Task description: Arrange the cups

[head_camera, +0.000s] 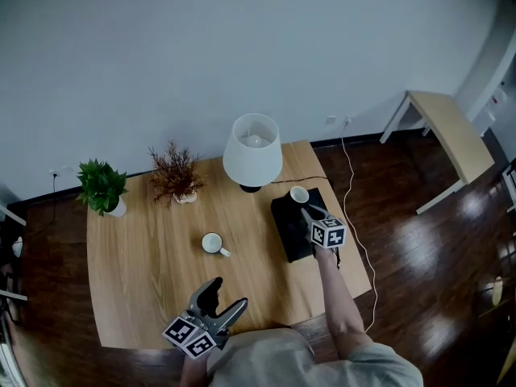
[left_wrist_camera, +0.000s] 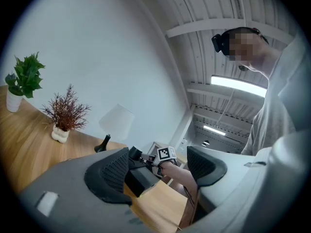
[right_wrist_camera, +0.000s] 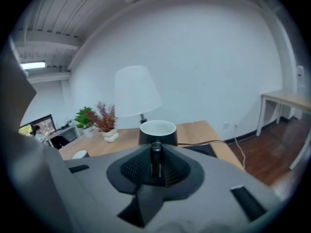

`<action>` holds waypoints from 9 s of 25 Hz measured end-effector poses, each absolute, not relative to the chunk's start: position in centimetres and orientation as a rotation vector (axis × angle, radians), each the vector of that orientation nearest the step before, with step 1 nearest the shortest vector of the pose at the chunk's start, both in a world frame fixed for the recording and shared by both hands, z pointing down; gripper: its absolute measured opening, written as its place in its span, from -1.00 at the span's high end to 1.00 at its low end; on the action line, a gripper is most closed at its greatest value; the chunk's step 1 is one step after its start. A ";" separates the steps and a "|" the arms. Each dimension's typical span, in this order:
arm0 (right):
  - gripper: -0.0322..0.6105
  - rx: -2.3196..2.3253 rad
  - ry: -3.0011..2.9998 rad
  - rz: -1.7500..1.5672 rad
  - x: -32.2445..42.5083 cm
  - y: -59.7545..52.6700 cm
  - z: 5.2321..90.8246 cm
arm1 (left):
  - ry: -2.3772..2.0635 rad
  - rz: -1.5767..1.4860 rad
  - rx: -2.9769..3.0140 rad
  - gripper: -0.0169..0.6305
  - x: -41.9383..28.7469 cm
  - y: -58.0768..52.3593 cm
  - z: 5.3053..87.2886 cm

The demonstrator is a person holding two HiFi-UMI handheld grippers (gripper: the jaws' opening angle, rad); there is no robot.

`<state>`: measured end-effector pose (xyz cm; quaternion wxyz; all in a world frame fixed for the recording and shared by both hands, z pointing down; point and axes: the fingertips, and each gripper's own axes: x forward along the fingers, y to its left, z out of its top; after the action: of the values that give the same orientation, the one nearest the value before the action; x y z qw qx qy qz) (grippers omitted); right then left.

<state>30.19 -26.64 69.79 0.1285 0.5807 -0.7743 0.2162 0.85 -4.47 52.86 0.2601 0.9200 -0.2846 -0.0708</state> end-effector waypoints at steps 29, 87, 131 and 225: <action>0.66 1.409 -2.321 0.439 20.6 -16.2 70.7 | -0.761 -0.259 2.484 -0.17 0.6 -5.2 52.5; 0.67 1.045 -2.279 0.599 7.8 -19.5 74.3 | -0.811 -0.315 2.400 -0.22 -2.3 -5.7 53.5; 0.20 1.463 -1.854 0.663 29.2 -25.2 75.3 | -0.758 -0.274 2.426 -0.22 -0.3 -5.2 53.4; 0.58 1.259 -2.735 0.117 9.7 -9.1 54.6 | -0.676 -0.261 2.494 -0.20 1.9 -4.7 52.4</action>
<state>9.72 -9.07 54.63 0.0642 0.4168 -0.9059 0.0386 1.93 -4.67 52.40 0.2689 0.9249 -0.2508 -0.0967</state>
